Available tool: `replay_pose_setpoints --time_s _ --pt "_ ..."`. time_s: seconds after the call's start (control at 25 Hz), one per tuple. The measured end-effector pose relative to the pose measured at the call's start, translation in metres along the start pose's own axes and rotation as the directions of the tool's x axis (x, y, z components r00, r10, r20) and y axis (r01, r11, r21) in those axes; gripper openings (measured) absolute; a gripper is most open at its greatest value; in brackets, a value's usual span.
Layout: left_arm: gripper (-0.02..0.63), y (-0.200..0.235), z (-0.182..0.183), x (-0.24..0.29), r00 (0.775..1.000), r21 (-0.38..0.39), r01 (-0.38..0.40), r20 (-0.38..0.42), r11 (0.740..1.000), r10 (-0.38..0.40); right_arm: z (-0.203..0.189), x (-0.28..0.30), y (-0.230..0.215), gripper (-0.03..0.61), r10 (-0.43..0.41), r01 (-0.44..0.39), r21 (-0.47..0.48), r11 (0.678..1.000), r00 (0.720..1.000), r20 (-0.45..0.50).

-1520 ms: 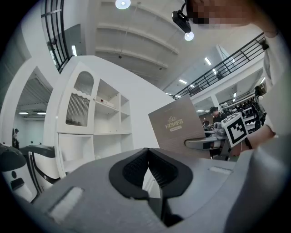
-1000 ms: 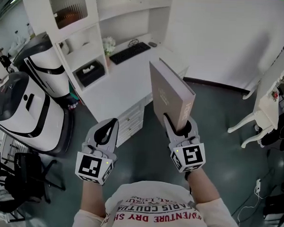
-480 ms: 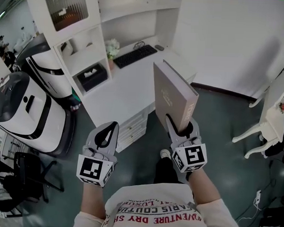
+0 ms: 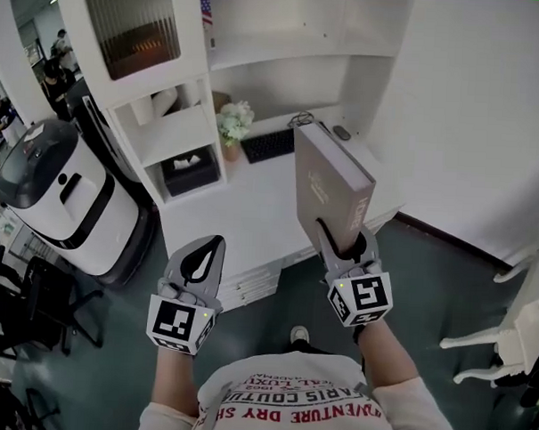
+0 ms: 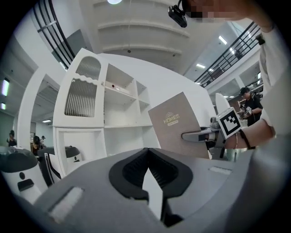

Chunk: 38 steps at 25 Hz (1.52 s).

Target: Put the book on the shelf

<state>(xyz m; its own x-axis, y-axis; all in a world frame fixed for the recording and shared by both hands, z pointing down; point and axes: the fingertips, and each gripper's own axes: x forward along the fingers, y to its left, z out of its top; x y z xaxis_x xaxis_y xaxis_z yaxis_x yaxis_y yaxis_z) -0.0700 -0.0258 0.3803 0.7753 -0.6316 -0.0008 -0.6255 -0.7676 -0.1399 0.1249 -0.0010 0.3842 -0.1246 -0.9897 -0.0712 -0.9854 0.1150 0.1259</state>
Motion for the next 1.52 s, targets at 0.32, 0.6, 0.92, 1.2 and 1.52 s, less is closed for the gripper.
replay_pose_setpoints --time_s 0.32,0.6,0.92,1.2,1.52 --pt "0.005 0.01 0.031 0.085 0.981 -0.004 -0.191 0.042 0.982 0.191 0.006 0.08 -0.072 0.17 0.169 -0.169 -0.014 0.986 0.985 0.031" --pt "0.005 0.029 0.056 0.108 0.955 0.018 -0.291 0.056 0.956 0.29 0.041 0.138 -0.085 0.17 0.265 -0.262 -0.044 0.964 0.957 0.114" --pt "0.006 0.073 0.077 0.133 0.947 0.035 -0.314 0.089 0.949 0.31 0.112 0.213 -0.086 0.17 0.273 -0.25 -0.122 0.96 0.936 0.225" --pt "0.005 0.12 0.091 0.161 0.942 0.052 -0.32 0.128 0.946 0.312 0.181 0.288 -0.081 0.17 0.265 -0.188 -0.263 0.946 0.916 0.3" --pt "0.005 0.152 0.086 0.18 0.952 0.062 -0.293 0.11 0.954 0.285 0.215 0.37 -0.068 0.17 0.225 -0.124 -0.347 0.929 0.937 0.267"
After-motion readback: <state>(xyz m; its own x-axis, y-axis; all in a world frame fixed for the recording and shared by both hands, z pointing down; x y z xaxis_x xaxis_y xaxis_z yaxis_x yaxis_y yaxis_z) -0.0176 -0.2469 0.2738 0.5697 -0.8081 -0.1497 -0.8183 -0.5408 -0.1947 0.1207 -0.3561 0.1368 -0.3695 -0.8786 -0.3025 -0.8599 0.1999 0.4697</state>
